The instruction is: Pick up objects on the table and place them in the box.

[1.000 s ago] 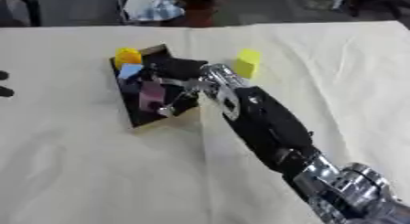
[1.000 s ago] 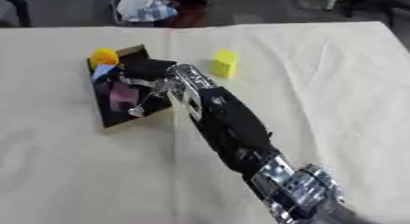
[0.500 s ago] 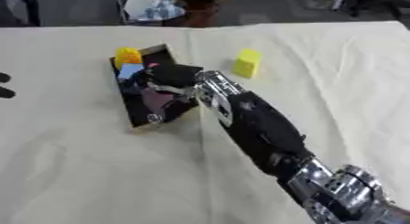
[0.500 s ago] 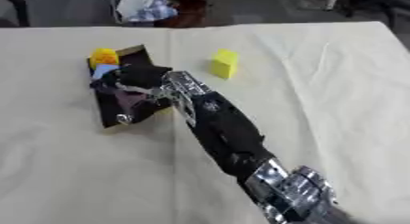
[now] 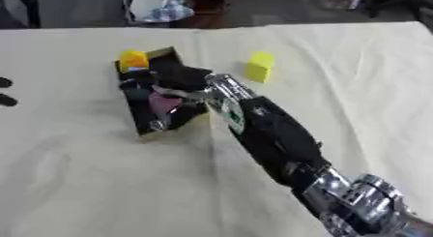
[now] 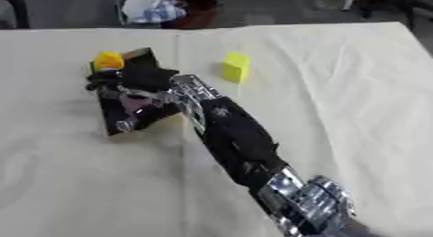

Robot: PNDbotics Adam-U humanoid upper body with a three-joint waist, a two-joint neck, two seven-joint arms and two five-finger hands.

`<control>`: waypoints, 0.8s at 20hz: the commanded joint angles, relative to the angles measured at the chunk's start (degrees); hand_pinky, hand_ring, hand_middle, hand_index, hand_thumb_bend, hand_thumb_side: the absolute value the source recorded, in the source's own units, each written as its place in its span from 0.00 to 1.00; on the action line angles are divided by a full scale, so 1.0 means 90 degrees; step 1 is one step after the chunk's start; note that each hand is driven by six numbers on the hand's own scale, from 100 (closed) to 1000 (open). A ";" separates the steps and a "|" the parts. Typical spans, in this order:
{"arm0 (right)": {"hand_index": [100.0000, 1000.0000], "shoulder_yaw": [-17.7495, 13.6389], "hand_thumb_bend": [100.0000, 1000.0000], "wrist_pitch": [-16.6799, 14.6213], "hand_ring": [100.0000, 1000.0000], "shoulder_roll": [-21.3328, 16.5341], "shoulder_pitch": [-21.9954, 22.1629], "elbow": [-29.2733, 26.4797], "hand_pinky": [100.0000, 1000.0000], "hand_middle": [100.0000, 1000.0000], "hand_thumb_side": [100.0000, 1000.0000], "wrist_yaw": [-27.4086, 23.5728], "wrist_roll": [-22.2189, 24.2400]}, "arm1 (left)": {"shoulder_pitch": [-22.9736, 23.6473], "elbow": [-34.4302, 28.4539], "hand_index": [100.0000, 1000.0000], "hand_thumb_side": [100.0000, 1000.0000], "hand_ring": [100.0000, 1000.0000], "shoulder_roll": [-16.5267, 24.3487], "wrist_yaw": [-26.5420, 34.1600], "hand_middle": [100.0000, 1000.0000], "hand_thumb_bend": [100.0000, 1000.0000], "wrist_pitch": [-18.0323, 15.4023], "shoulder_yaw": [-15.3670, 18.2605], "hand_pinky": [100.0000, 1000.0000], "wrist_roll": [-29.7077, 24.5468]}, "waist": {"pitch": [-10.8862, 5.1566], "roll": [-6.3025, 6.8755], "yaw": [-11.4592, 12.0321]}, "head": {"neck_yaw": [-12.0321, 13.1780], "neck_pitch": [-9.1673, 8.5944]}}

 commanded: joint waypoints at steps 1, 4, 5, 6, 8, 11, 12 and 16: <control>0.98 0.0056 0.02 0.0030 0.85 -0.0131 -0.0157 -0.0313 0.84 0.99 0.52 -0.0359 0.0153 | -0.0039 -0.0088 0.86 0.81 0.58 0.0062 -0.0015 0.64 0.00 0.0003 0.0068 0.79 -0.0003 | -0.0105 0.0054 0.0000 | 0.0016 -0.0019; 0.98 0.0075 0.02 0.0085 0.85 -0.0150 -0.0159 -0.0395 0.84 0.99 0.52 -0.0522 0.0294 | -0.0039 -0.0089 0.86 0.81 0.58 0.0062 -0.0013 0.64 0.00 0.0004 0.0068 0.79 -0.0004 | -0.0105 0.0053 0.0000 | 0.0016 -0.0019; 0.98 0.0079 0.02 0.0098 0.85 -0.0153 -0.0159 -0.0413 0.84 0.99 0.52 -0.0558 0.0329 | -0.0039 -0.0089 0.86 0.81 0.58 0.0062 -0.0013 0.64 0.00 0.0004 0.0068 0.79 -0.0004 | -0.0105 0.0053 0.0000 | 0.0016 -0.0019; 0.98 0.0063 0.02 0.0096 0.85 -0.0179 -0.0186 -0.0456 0.84 0.98 0.49 -0.0602 0.0336 | -0.0047 -0.0104 0.86 0.79 0.57 0.0052 0.0002 0.63 0.00 -0.0006 0.0081 0.79 0.0012 | -0.0109 0.0056 -0.0010 | 0.0030 -0.0016; 0.99 -0.0145 0.00 0.0194 0.84 -0.0399 -0.0340 -0.0486 0.84 0.97 0.47 -0.0760 0.0216 | 0.0037 -0.0123 0.86 0.80 0.57 0.0047 0.0035 0.63 0.00 -0.0005 0.0182 0.78 0.0117 | -0.0123 0.0060 -0.0110 | 0.0124 -0.0019; 0.99 -0.0583 0.00 0.0481 0.84 -0.0879 -0.0481 -0.0203 0.85 0.96 0.47 -0.1032 0.0161 | 0.0071 -0.0139 0.86 0.81 0.57 0.0018 0.0050 0.63 0.00 0.0011 0.0175 0.78 0.0147 | -0.0120 0.0064 -0.0100 | 0.0109 -0.0049; 0.99 -0.0690 0.00 0.0583 0.86 -0.1010 -0.0512 -0.0079 0.87 0.97 0.37 -0.1131 0.0195 | 0.0073 -0.0137 0.86 0.81 0.57 0.0004 0.0050 0.63 0.00 0.0018 0.0165 0.78 0.0137 | -0.0117 0.0064 -0.0090 | 0.0091 -0.0067; 1.00 -0.1140 0.00 0.0993 0.91 -0.1337 -0.0663 0.0530 0.90 1.00 0.39 -0.1176 0.0341 | 0.0078 -0.0125 0.86 0.82 0.57 -0.0043 0.0035 0.63 0.00 0.0037 0.0137 0.78 0.0087 | -0.0110 0.0059 -0.0043 | 0.0022 -0.0115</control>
